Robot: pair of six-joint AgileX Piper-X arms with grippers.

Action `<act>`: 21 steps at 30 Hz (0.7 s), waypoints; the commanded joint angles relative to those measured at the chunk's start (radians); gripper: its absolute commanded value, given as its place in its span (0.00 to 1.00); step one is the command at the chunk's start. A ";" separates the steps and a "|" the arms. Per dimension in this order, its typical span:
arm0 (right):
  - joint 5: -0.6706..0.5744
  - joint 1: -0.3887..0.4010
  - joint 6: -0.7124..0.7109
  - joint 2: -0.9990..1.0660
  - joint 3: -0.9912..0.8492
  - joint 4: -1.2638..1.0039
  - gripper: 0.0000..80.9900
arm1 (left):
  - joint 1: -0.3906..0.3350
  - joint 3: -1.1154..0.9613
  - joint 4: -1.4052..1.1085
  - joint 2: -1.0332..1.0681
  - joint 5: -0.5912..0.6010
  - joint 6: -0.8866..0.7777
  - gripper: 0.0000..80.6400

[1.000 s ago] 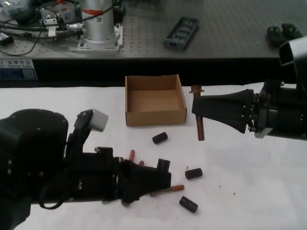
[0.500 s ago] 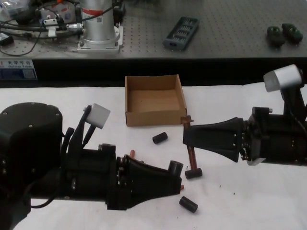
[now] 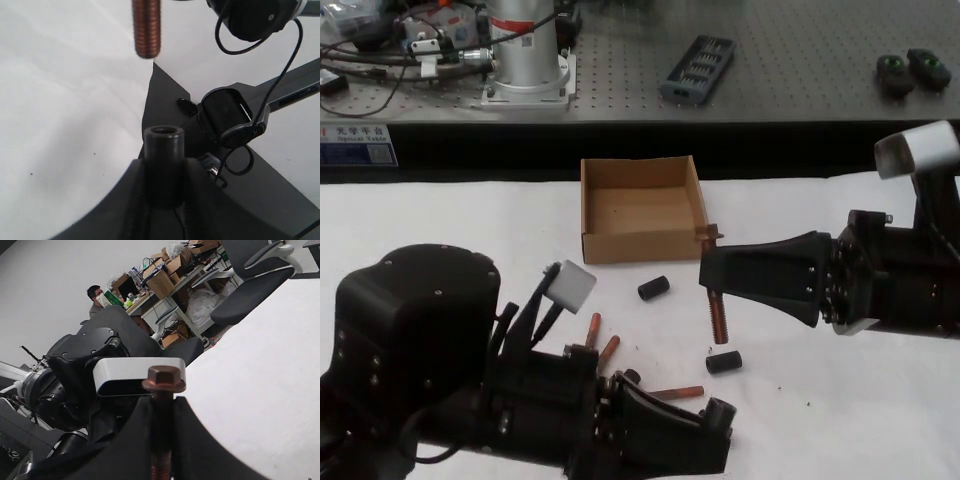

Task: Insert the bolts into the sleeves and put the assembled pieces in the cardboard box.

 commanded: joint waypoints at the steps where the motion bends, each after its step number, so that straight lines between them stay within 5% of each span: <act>1: -0.013 0.004 0.003 0.000 -0.002 -0.018 0.03 | -0.005 -0.004 -0.059 -0.001 -0.042 0.017 0.05; 21: 0.037 0.002 -0.024 0.031 0.026 -0.111 0.03 | -0.005 0.101 -0.244 -0.001 -0.358 -0.011 0.05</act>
